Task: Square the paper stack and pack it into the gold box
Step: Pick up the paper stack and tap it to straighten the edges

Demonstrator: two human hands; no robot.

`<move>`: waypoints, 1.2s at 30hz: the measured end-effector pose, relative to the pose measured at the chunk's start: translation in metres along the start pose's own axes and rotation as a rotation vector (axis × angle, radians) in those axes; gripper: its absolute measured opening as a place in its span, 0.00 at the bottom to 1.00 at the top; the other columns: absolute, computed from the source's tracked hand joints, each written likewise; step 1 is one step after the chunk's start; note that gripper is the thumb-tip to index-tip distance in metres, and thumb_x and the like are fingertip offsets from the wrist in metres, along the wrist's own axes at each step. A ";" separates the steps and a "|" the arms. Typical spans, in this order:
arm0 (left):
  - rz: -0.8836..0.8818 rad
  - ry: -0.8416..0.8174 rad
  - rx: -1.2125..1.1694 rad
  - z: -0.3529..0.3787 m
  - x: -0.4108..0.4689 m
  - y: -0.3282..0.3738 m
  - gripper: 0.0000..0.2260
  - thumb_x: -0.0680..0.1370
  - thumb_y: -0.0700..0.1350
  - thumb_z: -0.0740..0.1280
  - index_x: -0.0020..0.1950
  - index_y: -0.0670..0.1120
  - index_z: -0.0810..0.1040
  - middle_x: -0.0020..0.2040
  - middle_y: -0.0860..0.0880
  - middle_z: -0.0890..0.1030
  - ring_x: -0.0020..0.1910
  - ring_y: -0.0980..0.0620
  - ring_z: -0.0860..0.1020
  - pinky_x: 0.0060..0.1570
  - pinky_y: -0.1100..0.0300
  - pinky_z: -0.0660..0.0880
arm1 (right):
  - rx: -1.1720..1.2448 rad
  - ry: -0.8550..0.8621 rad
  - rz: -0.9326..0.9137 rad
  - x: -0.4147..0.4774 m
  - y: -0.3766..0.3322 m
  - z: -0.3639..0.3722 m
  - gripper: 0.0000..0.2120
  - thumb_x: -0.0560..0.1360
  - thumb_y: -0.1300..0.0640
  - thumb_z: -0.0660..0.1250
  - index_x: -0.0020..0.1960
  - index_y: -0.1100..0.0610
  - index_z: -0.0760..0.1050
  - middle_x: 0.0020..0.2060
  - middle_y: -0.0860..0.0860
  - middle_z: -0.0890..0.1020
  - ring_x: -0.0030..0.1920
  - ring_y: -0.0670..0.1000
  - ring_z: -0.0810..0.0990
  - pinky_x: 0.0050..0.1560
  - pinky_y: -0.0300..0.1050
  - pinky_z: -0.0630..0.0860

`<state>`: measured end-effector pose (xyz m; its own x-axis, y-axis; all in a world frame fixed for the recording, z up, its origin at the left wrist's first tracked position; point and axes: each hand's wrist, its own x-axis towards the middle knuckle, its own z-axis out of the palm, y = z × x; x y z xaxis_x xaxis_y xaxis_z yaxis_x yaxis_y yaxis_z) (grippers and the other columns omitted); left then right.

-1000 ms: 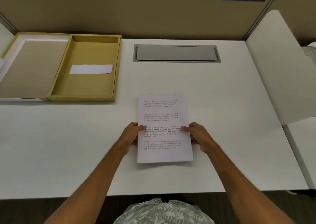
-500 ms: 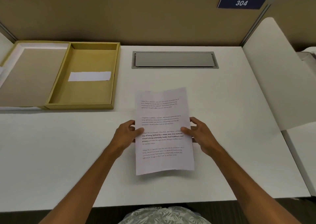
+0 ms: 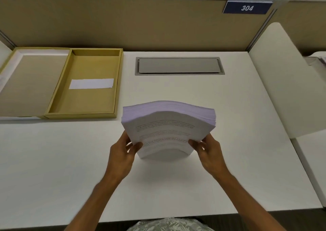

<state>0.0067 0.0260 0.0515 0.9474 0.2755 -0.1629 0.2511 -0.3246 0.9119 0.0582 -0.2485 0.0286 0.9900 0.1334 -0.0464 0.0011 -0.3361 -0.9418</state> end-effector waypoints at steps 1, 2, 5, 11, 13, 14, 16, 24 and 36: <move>0.000 0.003 -0.001 0.000 0.001 -0.001 0.17 0.78 0.38 0.70 0.61 0.57 0.76 0.47 0.72 0.81 0.50 0.73 0.78 0.44 0.78 0.74 | -0.003 0.007 0.005 0.002 -0.001 0.000 0.20 0.80 0.63 0.68 0.68 0.47 0.73 0.54 0.31 0.82 0.56 0.38 0.82 0.56 0.33 0.78; 0.005 0.013 0.005 0.001 0.003 -0.001 0.17 0.78 0.38 0.70 0.61 0.56 0.76 0.47 0.71 0.81 0.50 0.74 0.78 0.44 0.79 0.73 | -0.005 0.015 0.007 0.003 -0.002 0.001 0.21 0.79 0.63 0.69 0.67 0.45 0.73 0.54 0.30 0.82 0.56 0.38 0.82 0.55 0.33 0.78; 0.021 0.070 0.033 0.003 0.005 0.001 0.17 0.77 0.34 0.70 0.57 0.55 0.78 0.47 0.68 0.81 0.47 0.72 0.79 0.43 0.81 0.71 | -0.015 0.043 -0.018 0.008 -0.005 0.001 0.22 0.78 0.66 0.69 0.65 0.44 0.75 0.52 0.31 0.84 0.53 0.38 0.83 0.51 0.30 0.77; 0.054 0.093 0.053 0.003 0.005 0.000 0.16 0.77 0.34 0.70 0.60 0.52 0.78 0.42 0.75 0.80 0.48 0.74 0.78 0.41 0.82 0.70 | 0.001 0.065 -0.073 0.013 -0.006 -0.004 0.22 0.76 0.69 0.69 0.62 0.47 0.78 0.51 0.34 0.85 0.53 0.39 0.83 0.48 0.27 0.76; 0.058 0.071 0.061 0.005 0.005 -0.003 0.17 0.77 0.34 0.69 0.60 0.52 0.77 0.44 0.77 0.79 0.48 0.76 0.76 0.42 0.82 0.69 | 0.003 0.056 -0.055 0.011 -0.001 -0.003 0.21 0.77 0.69 0.69 0.63 0.49 0.78 0.51 0.34 0.85 0.54 0.40 0.83 0.49 0.29 0.77; 0.049 0.057 0.057 0.006 0.004 -0.005 0.17 0.78 0.34 0.69 0.60 0.52 0.77 0.45 0.76 0.79 0.48 0.76 0.76 0.43 0.82 0.70 | 0.000 0.050 -0.049 0.009 0.003 -0.002 0.19 0.77 0.69 0.69 0.64 0.53 0.78 0.51 0.34 0.84 0.54 0.40 0.83 0.49 0.30 0.78; 0.035 0.044 0.048 0.009 0.002 -0.007 0.17 0.79 0.35 0.68 0.63 0.52 0.76 0.47 0.71 0.80 0.49 0.76 0.76 0.44 0.81 0.71 | -0.009 0.053 -0.045 0.007 0.006 -0.002 0.18 0.78 0.68 0.69 0.65 0.58 0.77 0.51 0.33 0.84 0.54 0.41 0.83 0.49 0.31 0.78; 0.044 0.078 0.063 0.013 -0.001 -0.010 0.19 0.79 0.34 0.68 0.62 0.56 0.75 0.47 0.75 0.79 0.49 0.75 0.77 0.44 0.81 0.71 | -0.007 0.047 -0.027 0.006 0.001 -0.004 0.19 0.77 0.70 0.69 0.63 0.51 0.77 0.50 0.30 0.84 0.51 0.36 0.83 0.47 0.27 0.77; 0.192 0.108 -0.300 0.015 -0.027 0.046 0.30 0.73 0.53 0.73 0.71 0.54 0.65 0.63 0.57 0.77 0.65 0.51 0.75 0.59 0.60 0.75 | 0.213 0.106 -0.066 -0.019 -0.049 -0.002 0.34 0.72 0.42 0.76 0.74 0.45 0.67 0.68 0.44 0.76 0.69 0.48 0.75 0.64 0.42 0.75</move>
<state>-0.0042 -0.0098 0.0924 0.9414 0.3340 0.0477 -0.0132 -0.1047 0.9944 0.0399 -0.2366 0.0769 0.9980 0.0459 0.0426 0.0480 -0.1245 -0.9911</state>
